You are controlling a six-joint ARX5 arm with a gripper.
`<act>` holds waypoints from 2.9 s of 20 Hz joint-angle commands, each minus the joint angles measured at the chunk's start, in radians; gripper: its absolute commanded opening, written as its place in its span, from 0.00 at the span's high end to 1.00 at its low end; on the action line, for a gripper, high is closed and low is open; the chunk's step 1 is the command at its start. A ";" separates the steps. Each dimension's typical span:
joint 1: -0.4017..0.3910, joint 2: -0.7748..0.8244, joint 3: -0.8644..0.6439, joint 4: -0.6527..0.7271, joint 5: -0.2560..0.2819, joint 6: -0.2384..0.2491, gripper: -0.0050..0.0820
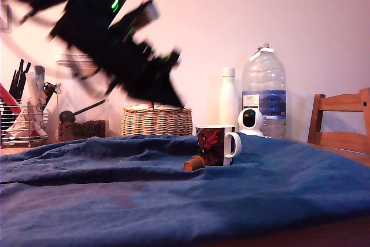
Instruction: Pick up the coffee capsules on the table and drop them inside the coffee cup
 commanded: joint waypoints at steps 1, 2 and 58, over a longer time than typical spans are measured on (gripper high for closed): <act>0.010 -0.038 -0.053 0.044 0.002 -0.005 0.97; 0.013 -0.043 -0.085 0.080 0.005 -0.017 0.97; 0.019 0.342 0.092 0.278 -0.022 -0.056 0.24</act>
